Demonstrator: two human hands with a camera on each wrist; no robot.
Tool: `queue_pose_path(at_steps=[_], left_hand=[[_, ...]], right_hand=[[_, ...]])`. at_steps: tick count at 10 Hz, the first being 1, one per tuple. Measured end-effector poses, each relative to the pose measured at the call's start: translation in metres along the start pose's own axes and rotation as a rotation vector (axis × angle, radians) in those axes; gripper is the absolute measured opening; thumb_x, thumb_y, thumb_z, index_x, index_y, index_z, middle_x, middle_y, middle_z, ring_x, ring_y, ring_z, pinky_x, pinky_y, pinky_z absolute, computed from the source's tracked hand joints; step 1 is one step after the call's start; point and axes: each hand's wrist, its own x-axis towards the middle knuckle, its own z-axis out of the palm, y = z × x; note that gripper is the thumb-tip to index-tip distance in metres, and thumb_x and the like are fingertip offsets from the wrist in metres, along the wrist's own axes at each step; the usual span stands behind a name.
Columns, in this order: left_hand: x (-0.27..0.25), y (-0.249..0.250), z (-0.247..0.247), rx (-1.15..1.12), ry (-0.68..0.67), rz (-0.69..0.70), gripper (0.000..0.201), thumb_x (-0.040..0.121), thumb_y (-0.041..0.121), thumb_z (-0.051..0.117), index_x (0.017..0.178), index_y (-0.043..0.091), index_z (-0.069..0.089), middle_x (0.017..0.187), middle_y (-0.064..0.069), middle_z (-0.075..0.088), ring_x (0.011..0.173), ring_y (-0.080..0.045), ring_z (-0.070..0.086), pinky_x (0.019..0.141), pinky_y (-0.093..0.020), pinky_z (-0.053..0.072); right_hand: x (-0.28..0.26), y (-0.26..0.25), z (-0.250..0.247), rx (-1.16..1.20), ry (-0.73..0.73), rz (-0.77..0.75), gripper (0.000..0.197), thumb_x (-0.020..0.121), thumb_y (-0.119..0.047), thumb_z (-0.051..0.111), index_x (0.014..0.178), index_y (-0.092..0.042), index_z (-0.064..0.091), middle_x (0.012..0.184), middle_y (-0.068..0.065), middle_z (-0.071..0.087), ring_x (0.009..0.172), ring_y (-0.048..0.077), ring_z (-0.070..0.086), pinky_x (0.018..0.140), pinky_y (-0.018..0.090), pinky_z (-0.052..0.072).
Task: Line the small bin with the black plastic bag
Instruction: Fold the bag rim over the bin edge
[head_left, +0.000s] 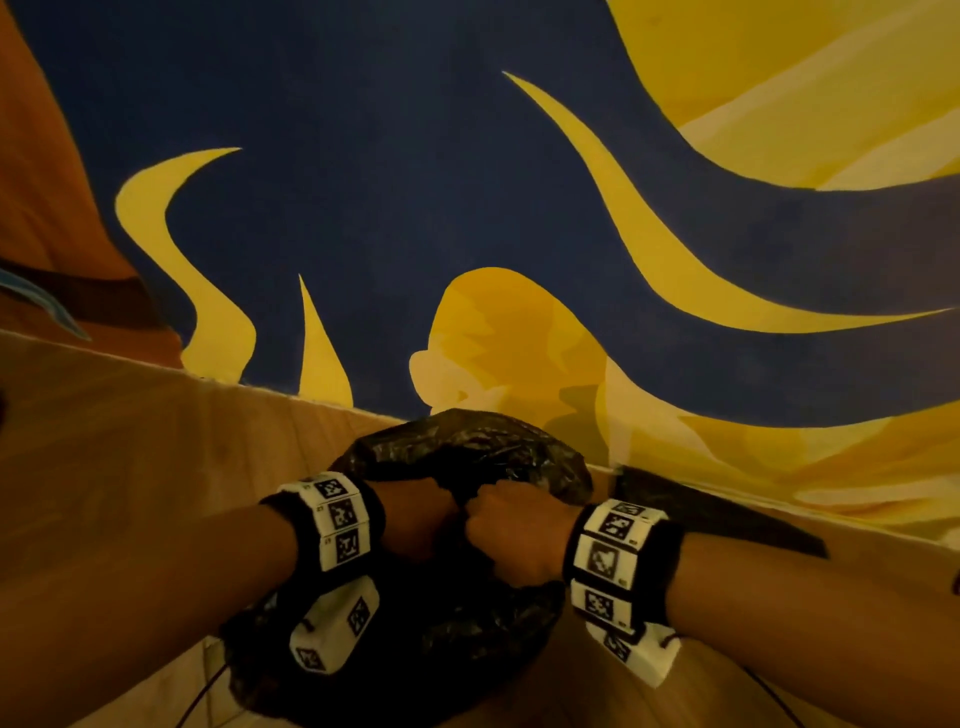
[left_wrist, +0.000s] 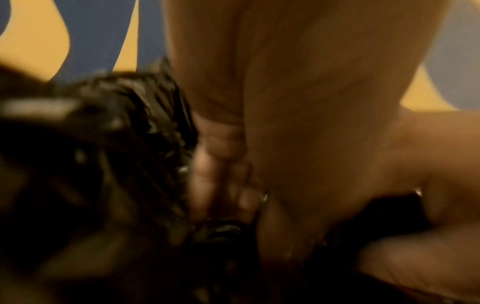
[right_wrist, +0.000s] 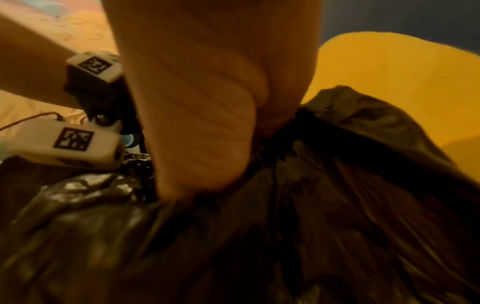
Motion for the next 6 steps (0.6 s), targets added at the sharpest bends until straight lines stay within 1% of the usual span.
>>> queue_pose_path(at_steps=[1, 2, 3, 4, 5, 6], left_hand=[[-0.001, 0.002, 0.006, -0.089, -0.126, -0.095, 0.054, 0.086, 0.036, 0.077, 0.134, 0.017, 0.060, 0.131, -0.007, 0.067, 0.121, -0.027, 0.063, 0.101, -0.038, 0.050], [0.001, 0.004, 0.000, -0.130, -0.337, -0.123, 0.083, 0.081, 0.037, 0.082, 0.152, 0.026, 0.040, 0.153, -0.003, 0.049, 0.140, -0.026, 0.045, 0.116, -0.045, 0.038], [0.000, 0.006, -0.005, -0.102, -0.541, -0.138, 0.091, 0.084, 0.044, 0.078, 0.157, 0.035, 0.025, 0.164, -0.001, 0.031, 0.151, -0.029, 0.027, 0.123, -0.054, 0.024], [-0.009, 0.002, -0.011, -0.115, -0.382, -0.108, 0.068, 0.085, 0.042, 0.076, 0.146, 0.029, 0.049, 0.148, -0.001, 0.054, 0.138, -0.026, 0.049, 0.116, -0.046, 0.040], [-0.010, 0.003, -0.019, -0.065, -0.059, -0.025, 0.034, 0.099, 0.040, 0.056, 0.122, 0.019, 0.070, 0.120, -0.005, 0.071, 0.109, -0.026, 0.065, 0.102, -0.046, 0.052], [0.002, 0.008, -0.015, -0.069, -0.132, -0.021, 0.033, 0.104, 0.031, 0.052, 0.128, 0.017, 0.067, 0.130, -0.008, 0.066, 0.119, -0.028, 0.060, 0.110, -0.044, 0.044]], right_hand=[[0.009, -0.004, -0.007, -0.142, -0.247, 0.025, 0.058, 0.085, -0.051, 0.073, 0.130, -0.015, 0.063, 0.135, 0.011, 0.062, 0.127, 0.032, 0.053, 0.115, 0.045, 0.034], [0.016, 0.001, -0.008, -0.064, -0.270, 0.072, 0.050, 0.090, -0.045, 0.069, 0.131, -0.016, 0.063, 0.135, 0.011, 0.062, 0.129, 0.034, 0.054, 0.113, 0.048, 0.039], [0.016, 0.001, -0.006, 0.005, -0.281, 0.110, 0.044, 0.092, -0.036, 0.067, 0.132, -0.018, 0.064, 0.137, 0.012, 0.062, 0.130, 0.036, 0.054, 0.110, 0.051, 0.041], [0.012, 0.000, -0.010, 0.008, -0.242, 0.093, 0.043, 0.095, -0.033, 0.065, 0.133, -0.013, 0.062, 0.142, 0.016, 0.056, 0.135, 0.039, 0.046, 0.113, 0.054, 0.033], [0.010, 0.001, -0.016, -0.031, -0.239, 0.043, 0.053, 0.093, -0.047, 0.064, 0.134, -0.013, 0.061, 0.144, 0.016, 0.054, 0.138, 0.038, 0.040, 0.117, 0.053, 0.029], [0.008, 0.001, -0.013, -0.122, -0.275, 0.034, 0.086, 0.080, -0.074, 0.062, 0.143, -0.017, 0.053, 0.157, 0.011, 0.040, 0.148, 0.032, 0.026, 0.125, 0.048, 0.014]])
